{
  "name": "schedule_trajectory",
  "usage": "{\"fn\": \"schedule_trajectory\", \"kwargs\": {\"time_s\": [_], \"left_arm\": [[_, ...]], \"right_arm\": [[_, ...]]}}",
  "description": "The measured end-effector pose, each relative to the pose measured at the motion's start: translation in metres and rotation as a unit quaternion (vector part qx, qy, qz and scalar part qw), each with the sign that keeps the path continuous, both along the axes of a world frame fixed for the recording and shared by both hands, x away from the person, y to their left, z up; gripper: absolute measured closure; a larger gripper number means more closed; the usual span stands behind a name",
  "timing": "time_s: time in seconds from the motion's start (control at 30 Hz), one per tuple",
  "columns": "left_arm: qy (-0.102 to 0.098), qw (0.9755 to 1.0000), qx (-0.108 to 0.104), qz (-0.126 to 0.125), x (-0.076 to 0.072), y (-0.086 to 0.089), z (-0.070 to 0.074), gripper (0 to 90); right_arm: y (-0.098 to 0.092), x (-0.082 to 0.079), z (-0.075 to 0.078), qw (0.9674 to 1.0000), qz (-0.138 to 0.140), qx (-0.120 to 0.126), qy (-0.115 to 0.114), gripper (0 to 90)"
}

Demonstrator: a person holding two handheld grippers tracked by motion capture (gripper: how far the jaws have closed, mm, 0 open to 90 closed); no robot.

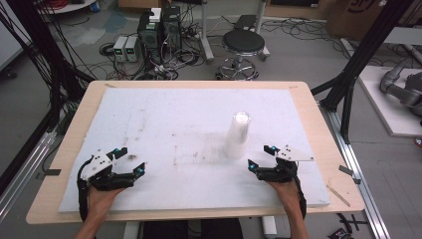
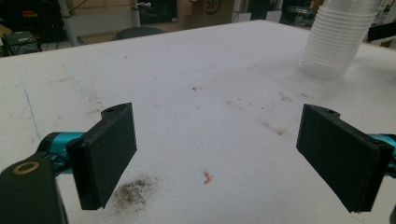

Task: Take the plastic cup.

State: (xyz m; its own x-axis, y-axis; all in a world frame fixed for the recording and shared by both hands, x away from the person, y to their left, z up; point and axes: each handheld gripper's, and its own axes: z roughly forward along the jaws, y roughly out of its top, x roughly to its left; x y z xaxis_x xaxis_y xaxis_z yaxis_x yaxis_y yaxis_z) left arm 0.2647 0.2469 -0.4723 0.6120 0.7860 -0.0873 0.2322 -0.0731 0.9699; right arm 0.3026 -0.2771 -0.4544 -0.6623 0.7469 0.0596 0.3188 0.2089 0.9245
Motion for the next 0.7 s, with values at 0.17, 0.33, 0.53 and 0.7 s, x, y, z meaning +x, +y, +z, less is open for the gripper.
{"fn": "schedule_trajectory", "kwargs": {"time_s": [0.17,0.33,0.53,0.7], "left_arm": [[-0.002,1.0,-0.009,0.002,-0.0004,0.002,-0.0004,12.0],[0.001,1.0,-0.003,0.003,0.0002,0.0007,-0.0002,12.0],[0.0,0.9999,-0.007,0.009,0.0003,0.0008,-0.0004,12.0],[0.003,1.0,-0.001,0.009,0.0006,0.0002,0.0,12.0]], "right_arm": [[-0.001,0.0008,0.0,1.0,-0.001,0.003,0.002,14.7],[-0.0005,-0.0006,0.0,1.0,-0.002,0.001,-0.005,14.7],[0.0004,-0.0017,0.0001,0.9999,-0.008,-0.003,-0.008,14.7],[0.0009,-0.0019,0.0002,0.9999,0.001,-0.007,-0.013,14.7]]}}
